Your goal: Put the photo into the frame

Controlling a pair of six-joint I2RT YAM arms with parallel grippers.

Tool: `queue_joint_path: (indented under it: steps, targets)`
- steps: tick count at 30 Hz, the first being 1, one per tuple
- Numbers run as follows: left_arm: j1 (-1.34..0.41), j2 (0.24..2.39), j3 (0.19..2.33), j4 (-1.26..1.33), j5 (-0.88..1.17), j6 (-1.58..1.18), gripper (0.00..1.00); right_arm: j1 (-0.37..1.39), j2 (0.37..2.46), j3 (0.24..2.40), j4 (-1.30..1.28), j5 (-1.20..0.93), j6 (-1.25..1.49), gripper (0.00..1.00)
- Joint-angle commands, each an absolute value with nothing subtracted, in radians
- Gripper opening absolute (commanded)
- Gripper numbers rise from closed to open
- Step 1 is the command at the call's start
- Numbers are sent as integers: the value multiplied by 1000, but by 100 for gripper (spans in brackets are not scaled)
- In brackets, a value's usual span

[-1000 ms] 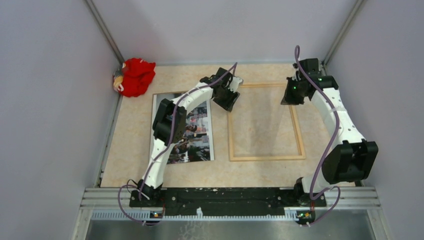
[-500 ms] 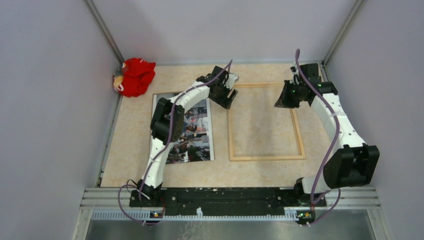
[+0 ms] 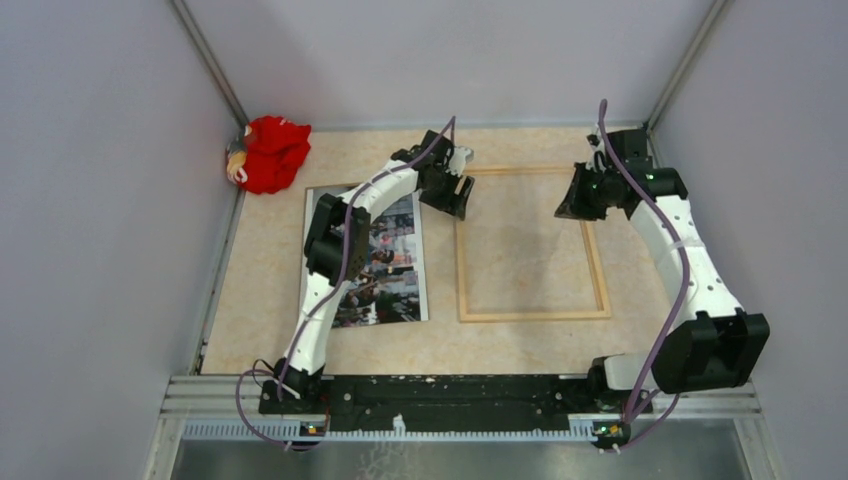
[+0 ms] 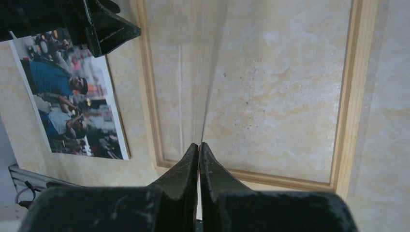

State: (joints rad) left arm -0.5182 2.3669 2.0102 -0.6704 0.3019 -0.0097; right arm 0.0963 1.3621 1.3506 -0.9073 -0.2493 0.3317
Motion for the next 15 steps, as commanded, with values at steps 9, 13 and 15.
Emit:
queue_joint_path:
  steps: [9, 13, 15]
  targets:
    - [-525, 2423, 2061, -667, 270, -82, 77, 102, 1295, 1410, -985, -171, 289, 0]
    - [-513, 2414, 2055, -654, 272, -112, 79, 101, 1290, 1388, -983, -161, 289, 0]
    - [-513, 2414, 2050, -650, 293, -102, 78, 101, 1290, 1379, -981, -155, 289, 0]
